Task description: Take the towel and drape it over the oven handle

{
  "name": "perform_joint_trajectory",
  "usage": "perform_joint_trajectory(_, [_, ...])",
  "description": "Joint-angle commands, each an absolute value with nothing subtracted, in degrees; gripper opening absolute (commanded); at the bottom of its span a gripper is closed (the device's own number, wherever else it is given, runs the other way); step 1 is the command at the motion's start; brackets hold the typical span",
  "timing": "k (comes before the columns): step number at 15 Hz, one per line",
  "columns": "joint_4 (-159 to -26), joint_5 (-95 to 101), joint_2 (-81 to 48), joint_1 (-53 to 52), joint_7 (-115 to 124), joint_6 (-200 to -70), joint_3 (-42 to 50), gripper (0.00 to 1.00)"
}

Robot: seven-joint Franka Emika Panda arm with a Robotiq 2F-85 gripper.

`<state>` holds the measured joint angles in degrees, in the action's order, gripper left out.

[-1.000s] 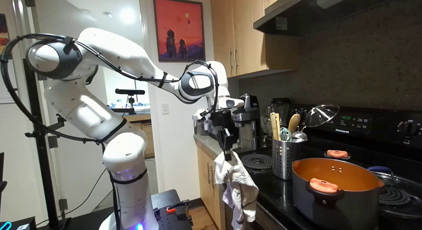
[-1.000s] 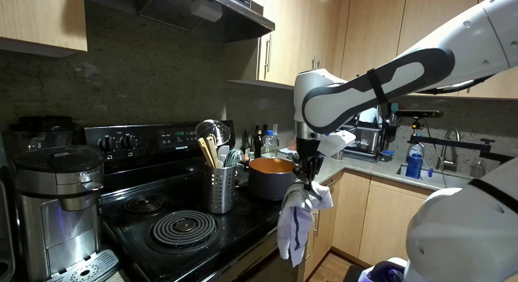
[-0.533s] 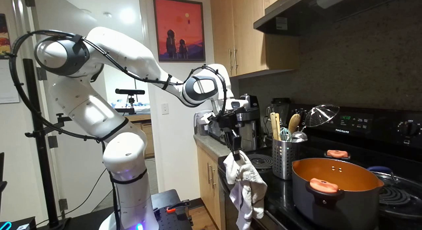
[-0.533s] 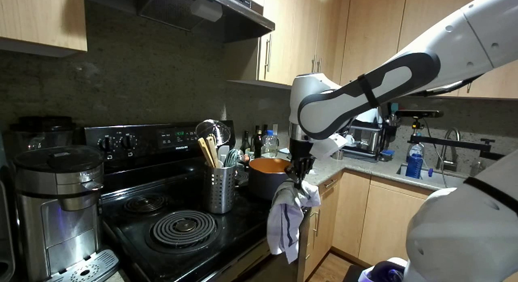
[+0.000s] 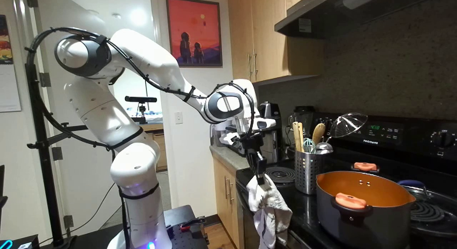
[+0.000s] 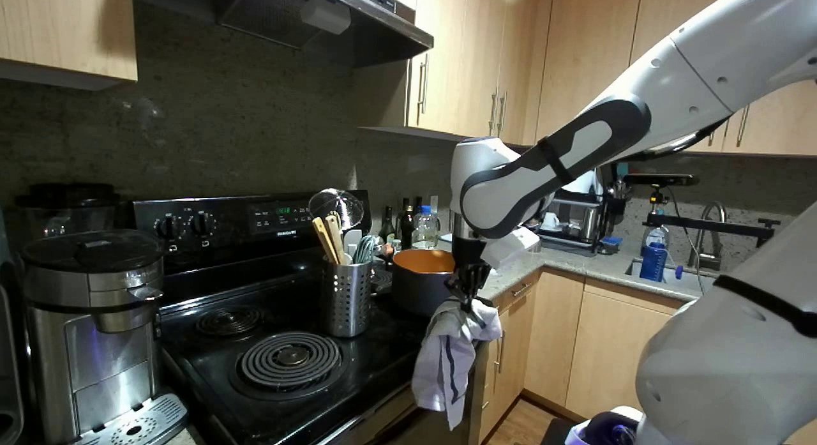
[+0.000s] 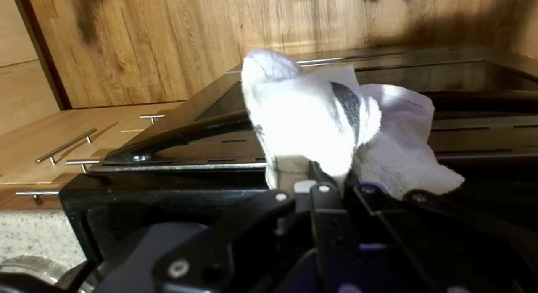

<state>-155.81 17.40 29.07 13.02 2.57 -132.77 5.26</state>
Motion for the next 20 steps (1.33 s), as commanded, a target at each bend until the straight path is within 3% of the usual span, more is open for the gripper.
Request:
perform_joint_trajectory(1, [-154.2, 19.2, 25.0, 14.6, 5.2, -132.5, 4.3, 0.02])
perform_joint_trajectory(20, [-150.4, 19.6, 14.3, 15.2, 4.2, -137.3, 7.6, 0.02])
